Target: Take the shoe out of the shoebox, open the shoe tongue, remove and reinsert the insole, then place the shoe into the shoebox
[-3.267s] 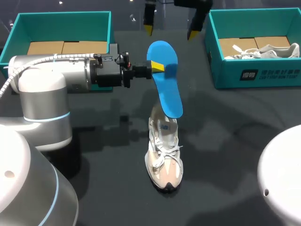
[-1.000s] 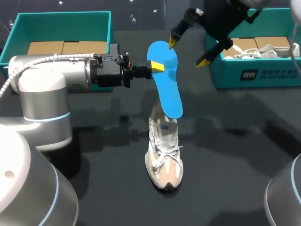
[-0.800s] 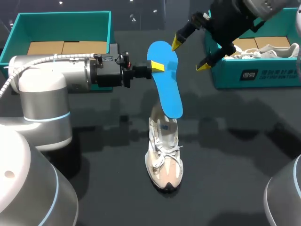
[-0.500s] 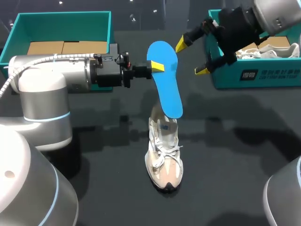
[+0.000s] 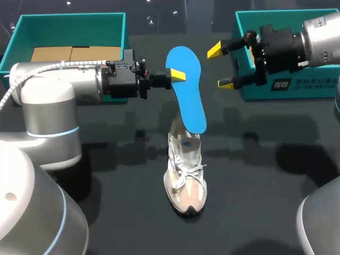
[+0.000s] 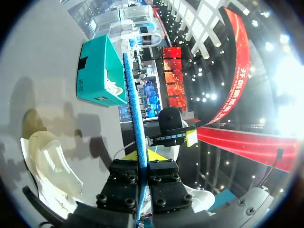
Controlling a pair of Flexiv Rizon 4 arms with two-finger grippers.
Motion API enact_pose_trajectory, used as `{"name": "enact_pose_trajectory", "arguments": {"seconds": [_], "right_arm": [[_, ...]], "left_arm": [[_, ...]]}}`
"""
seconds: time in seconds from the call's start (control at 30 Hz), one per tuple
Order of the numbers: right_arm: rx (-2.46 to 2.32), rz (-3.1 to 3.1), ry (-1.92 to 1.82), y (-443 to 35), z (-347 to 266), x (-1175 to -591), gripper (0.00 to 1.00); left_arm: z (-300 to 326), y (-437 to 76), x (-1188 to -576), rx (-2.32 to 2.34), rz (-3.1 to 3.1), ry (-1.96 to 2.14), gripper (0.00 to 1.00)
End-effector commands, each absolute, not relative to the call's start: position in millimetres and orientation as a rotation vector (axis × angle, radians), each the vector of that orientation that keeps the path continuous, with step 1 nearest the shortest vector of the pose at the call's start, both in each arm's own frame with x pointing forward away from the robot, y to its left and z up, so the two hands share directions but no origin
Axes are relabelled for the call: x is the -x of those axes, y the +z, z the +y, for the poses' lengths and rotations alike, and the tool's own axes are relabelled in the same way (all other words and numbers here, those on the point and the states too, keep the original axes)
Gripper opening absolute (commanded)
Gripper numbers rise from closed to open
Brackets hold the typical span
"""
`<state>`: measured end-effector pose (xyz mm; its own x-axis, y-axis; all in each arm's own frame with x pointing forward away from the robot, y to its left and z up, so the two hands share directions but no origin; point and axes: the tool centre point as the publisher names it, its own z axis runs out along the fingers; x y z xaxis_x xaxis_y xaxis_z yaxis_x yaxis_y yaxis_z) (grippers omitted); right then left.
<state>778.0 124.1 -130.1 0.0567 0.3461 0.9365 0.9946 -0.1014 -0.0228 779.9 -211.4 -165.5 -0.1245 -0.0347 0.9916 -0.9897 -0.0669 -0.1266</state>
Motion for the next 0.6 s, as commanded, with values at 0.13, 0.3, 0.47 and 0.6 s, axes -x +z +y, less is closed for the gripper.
{"name": "enact_pose_trajectory", "arguments": {"seconds": [0.13,0.3,0.47,0.6], "right_arm": [[1.509,-1.324,-1.117,-135.5,123.1,-775.8,1.00],[1.498,-1.312,-1.133,-140.1,125.1,-775.2,1.00],[1.480,-1.300,-1.151,-143.9,125.4,-774.7,1.00],[1.471,-1.290,-1.163,-144.9,125.0,-774.6,1.00]], "left_arm": [[-212.2,-166.3,-779.9,-1.221,-1.291,1.340,0.00],[-212.2,-166.3,-779.9,-1.221,-1.291,1.340,0.00],[-209.0,-164.3,-776.8,-1.132,-1.360,1.515,0.00],[-203.0,-159.3,-774.7,-1.017,-1.441,1.686,0.00]]}}
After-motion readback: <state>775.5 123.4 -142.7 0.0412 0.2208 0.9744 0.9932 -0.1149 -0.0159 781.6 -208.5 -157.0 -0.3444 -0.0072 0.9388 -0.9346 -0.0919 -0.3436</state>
